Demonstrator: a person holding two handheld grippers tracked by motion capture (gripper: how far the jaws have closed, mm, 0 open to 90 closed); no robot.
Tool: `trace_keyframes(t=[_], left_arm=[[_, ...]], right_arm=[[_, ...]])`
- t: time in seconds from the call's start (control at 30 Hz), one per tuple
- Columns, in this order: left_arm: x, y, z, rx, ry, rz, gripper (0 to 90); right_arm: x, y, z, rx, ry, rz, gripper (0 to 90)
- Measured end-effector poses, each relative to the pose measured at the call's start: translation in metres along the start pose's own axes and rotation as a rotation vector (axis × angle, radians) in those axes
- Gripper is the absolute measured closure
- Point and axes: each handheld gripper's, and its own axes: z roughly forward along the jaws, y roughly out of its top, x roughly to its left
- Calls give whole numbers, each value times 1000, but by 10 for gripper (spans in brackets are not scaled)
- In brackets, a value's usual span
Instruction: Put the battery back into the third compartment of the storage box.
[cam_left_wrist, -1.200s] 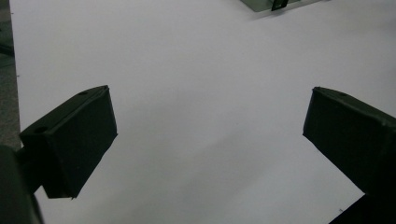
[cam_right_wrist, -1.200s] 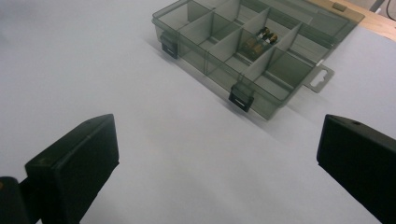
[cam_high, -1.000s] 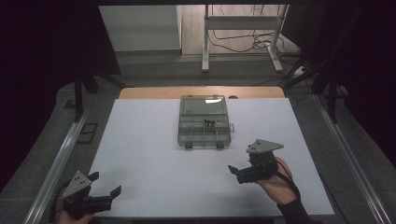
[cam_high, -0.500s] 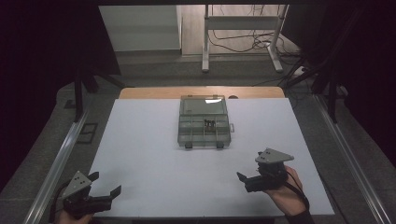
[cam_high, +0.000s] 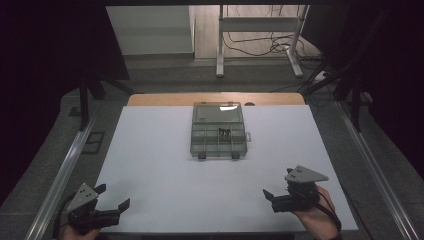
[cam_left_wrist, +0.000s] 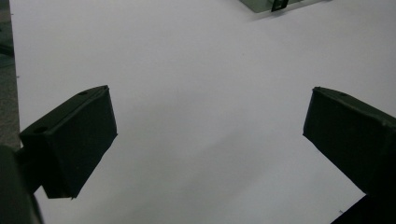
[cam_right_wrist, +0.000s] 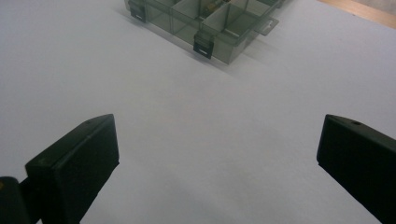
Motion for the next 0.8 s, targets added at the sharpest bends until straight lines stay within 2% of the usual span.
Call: trace_keyframes(t=[0.17,0.53,0.8], left_arm=[[0,0,0,0,0,0,31],[0,0,0,-1,-1,-2,31],[0,0,0,-2,-1,-2,31]], right_arm=[[-2,-7,-5,7,-22,4,0],[-7,-21,-18,-5,-52,44,0],[-14,-37,-27,10,-101,74,0]])
